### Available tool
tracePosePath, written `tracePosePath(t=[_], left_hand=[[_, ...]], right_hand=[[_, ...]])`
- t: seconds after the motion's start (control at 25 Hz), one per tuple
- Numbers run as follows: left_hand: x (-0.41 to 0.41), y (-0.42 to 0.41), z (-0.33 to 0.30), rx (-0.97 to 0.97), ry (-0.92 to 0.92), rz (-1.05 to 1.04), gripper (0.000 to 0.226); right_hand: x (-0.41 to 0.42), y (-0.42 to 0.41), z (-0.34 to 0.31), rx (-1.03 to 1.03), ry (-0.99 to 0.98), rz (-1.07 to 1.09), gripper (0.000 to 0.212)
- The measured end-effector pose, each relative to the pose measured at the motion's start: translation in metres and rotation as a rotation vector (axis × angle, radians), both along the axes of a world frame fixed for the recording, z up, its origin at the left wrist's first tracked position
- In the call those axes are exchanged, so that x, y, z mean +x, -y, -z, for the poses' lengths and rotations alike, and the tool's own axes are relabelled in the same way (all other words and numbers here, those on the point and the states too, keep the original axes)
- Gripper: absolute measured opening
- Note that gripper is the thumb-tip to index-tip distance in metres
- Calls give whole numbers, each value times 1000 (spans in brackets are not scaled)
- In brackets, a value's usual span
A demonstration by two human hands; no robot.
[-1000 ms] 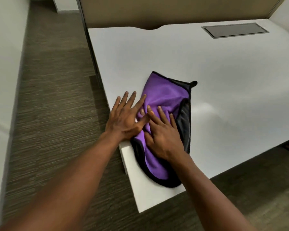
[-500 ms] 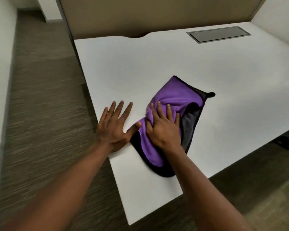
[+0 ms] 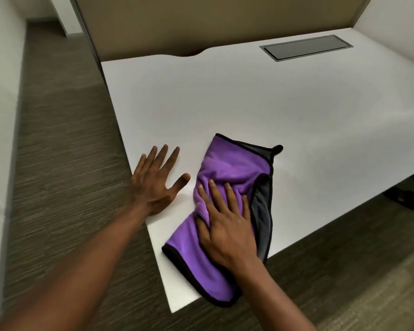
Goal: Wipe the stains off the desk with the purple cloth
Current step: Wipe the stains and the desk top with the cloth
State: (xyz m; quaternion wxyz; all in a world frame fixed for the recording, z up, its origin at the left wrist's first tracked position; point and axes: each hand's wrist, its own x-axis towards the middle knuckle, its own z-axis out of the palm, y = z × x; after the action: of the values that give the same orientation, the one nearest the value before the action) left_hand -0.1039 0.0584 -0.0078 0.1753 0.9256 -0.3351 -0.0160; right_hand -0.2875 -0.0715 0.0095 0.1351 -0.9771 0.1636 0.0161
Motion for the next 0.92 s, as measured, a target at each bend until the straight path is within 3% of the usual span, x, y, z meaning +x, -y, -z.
tracePosePath(t=[0.2, 0.36, 0.48, 0.6, 0.76, 0.92], left_hand=[[1, 0, 1, -67, -9, 3, 96], [0, -2, 0, -42, -6, 13, 96], [1, -2, 1, -6, 4, 16, 93], [-2, -2, 2, 17, 2, -3, 89], [-1, -1, 0, 33, -4, -2, 86], [-1, -2, 2, -16, -2, 5, 87]], right_hand=[[65, -39, 1, 110, 66, 103, 69], [5, -45, -2, 139, 84, -89, 60], [-38, 2, -2, 111, 33, -48, 55], [-49, 76, 1, -8, 43, 191, 57], [13, 126, 3, -6, -15, 364, 62], [91, 59, 6, -2, 35, 163, 65]])
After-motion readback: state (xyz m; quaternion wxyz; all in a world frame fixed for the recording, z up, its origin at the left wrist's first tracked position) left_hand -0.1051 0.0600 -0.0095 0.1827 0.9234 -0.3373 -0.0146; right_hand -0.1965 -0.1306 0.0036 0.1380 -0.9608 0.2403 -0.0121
